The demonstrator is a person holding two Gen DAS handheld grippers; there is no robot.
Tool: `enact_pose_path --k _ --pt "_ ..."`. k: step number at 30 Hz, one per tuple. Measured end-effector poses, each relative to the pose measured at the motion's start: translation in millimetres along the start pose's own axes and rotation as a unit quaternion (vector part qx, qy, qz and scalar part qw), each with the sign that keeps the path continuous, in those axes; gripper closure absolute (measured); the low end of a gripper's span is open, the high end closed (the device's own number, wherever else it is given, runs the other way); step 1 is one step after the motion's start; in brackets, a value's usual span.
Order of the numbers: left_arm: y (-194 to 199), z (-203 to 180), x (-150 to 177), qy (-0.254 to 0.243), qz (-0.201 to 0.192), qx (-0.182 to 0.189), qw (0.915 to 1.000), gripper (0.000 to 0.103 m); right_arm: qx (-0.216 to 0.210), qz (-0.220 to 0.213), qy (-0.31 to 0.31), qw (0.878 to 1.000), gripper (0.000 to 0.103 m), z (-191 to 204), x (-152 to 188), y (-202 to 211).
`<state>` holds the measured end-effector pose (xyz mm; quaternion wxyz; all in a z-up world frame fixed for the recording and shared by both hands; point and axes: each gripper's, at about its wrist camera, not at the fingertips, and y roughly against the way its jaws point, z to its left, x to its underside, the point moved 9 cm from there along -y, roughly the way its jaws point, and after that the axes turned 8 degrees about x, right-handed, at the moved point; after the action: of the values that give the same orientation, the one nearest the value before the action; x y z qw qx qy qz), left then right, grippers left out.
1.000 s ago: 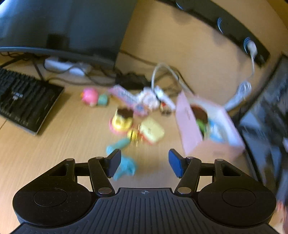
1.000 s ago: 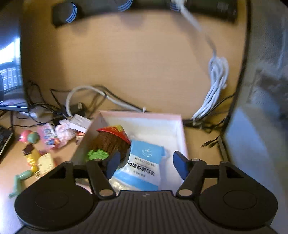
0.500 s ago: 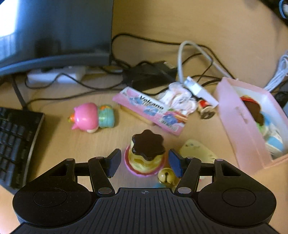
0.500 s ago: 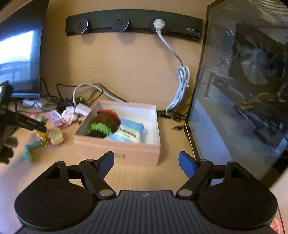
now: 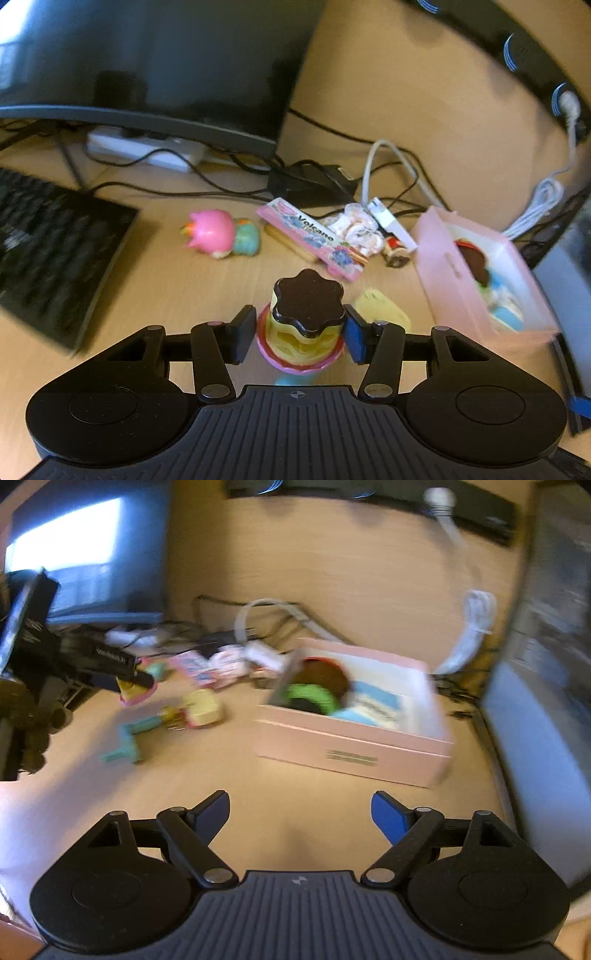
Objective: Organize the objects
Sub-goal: 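Grasp the brown-capped pudding toy with the left tool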
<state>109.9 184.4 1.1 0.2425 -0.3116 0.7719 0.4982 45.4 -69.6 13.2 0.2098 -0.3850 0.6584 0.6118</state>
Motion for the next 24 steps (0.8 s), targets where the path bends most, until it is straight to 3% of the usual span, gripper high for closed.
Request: enact_pose_path --k 8,16,21,24 --pt "69.7 27.9 47.7 0.065 0.009 -0.001 0.9978 0.049 -0.062 -0.003 0.059 0.996 0.018 68.0 -33.3 -32.2" --pt "107.8 56.6 55.4 0.104 -0.020 -0.024 0.9941 0.049 -0.068 0.005 0.055 0.996 0.018 101.1 -86.0 -86.7" --pt "118.2 61.9 57.1 0.115 -0.026 -0.027 0.9927 0.049 -0.069 0.036 0.033 0.996 0.019 112.4 -76.3 -109.0" --pt "117.8 63.5 60.6 0.118 -0.019 -0.029 0.9924 0.049 -0.064 0.040 0.046 0.996 0.028 114.4 -71.7 -120.2"
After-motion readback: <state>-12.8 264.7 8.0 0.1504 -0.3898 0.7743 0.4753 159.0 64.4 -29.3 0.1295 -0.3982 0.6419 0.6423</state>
